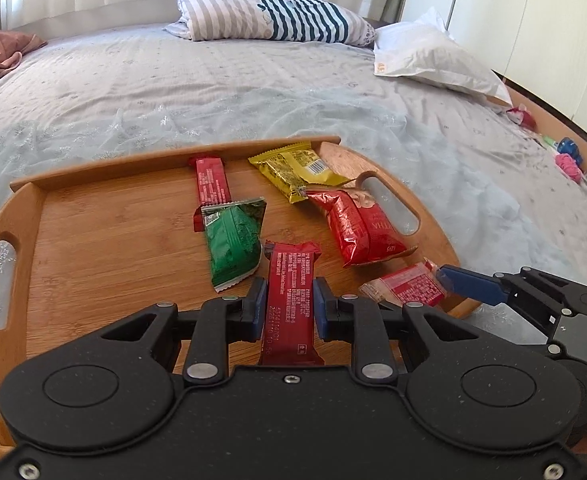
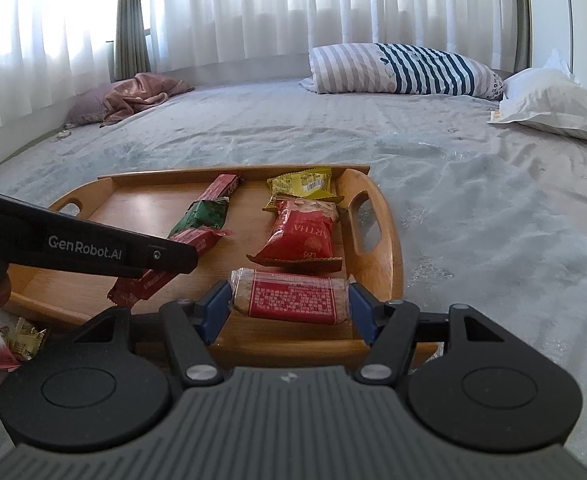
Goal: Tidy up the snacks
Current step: 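Carry the red bar and red wafer pack onto the tray and open both tools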
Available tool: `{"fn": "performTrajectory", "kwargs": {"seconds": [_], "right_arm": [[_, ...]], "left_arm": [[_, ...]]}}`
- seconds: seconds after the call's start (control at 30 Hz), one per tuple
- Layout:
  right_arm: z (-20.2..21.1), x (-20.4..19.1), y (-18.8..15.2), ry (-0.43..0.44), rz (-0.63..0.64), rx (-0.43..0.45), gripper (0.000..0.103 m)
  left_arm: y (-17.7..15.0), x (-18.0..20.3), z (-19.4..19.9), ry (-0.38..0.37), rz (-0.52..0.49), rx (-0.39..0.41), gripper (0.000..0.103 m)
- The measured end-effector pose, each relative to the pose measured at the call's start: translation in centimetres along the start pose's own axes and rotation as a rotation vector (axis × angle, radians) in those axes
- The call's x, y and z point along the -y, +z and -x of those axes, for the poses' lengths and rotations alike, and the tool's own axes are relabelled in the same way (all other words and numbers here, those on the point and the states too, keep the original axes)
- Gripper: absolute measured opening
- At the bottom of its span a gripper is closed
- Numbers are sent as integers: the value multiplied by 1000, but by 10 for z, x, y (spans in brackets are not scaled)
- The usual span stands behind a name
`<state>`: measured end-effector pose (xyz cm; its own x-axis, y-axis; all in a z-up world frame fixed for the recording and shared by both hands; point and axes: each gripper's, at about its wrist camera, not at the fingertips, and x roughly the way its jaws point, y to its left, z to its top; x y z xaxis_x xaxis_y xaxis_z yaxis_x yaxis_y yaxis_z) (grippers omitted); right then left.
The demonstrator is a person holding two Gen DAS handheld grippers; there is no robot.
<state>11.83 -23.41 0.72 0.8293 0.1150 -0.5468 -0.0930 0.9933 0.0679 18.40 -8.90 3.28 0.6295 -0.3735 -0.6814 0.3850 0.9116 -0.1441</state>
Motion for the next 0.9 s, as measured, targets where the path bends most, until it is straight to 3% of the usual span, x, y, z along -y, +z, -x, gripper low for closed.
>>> {"fn": "performTrajectory", "kwargs": {"seconds": [0.9], "right_arm": [[-14, -4, -3, -18, 29, -14, 67]], "left_arm": [[-4, 3, -20, 12, -8, -19, 23]]}}
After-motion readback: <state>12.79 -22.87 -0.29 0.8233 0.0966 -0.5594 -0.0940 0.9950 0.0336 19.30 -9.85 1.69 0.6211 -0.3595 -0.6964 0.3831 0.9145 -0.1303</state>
